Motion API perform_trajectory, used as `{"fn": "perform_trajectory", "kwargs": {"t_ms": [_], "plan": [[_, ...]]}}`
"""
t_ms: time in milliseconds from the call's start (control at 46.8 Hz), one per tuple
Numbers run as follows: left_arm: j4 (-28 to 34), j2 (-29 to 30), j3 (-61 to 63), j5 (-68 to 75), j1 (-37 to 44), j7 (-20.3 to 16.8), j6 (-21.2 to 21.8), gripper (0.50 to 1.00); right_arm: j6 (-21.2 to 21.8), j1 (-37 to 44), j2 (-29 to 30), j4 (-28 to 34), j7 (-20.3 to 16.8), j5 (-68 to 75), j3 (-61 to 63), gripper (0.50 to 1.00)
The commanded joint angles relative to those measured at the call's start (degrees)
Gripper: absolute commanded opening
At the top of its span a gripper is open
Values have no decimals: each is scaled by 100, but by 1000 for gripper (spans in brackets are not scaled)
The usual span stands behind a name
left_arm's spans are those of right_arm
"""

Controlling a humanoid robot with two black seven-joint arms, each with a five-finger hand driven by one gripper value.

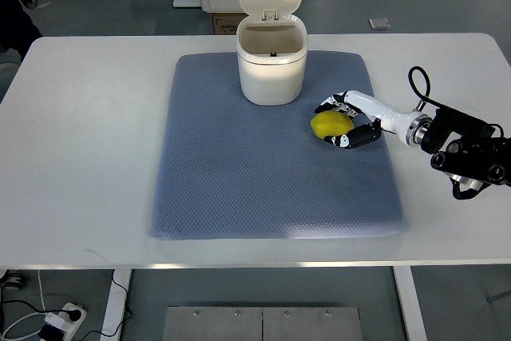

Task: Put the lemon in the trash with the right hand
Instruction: 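Lift the lemon with the right hand and carry it over the bin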

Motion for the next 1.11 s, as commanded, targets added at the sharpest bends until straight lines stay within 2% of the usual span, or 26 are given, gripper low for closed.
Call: {"fn": "perform_trajectory", "kwargs": {"t_ms": [0, 128, 235, 449, 619, 876, 983, 1089], "plan": [[3, 0, 0, 0, 1, 0, 5, 1000, 0, 63, -22, 9, 10, 125, 3, 500], [3, 0, 0, 0, 1, 0, 5, 1000, 0, 195, -92, 9, 36, 292, 21, 500], [-5, 0, 0, 0, 1, 0, 5, 1000, 70, 388, -408, 26, 71, 608, 47, 500], [3, 0, 0, 0, 1, 0, -13, 1000, 746, 643, -953, 35, 62, 776, 723, 500], [3, 0, 0, 0, 1, 0, 5, 1000, 1019, 1003, -1041, 35, -8, 776, 926, 500], [3, 0, 0, 0, 1, 0, 5, 1000, 1037, 1390, -831, -9, -333, 793, 917, 500], [3, 0, 0, 0, 1, 0, 5, 1000, 1037, 1425, -383, -175, -509, 793, 926, 500], [3, 0, 0, 0, -8, 0, 5, 1000, 1037, 1417, 109, -623, -649, 828, 917, 500]]}}
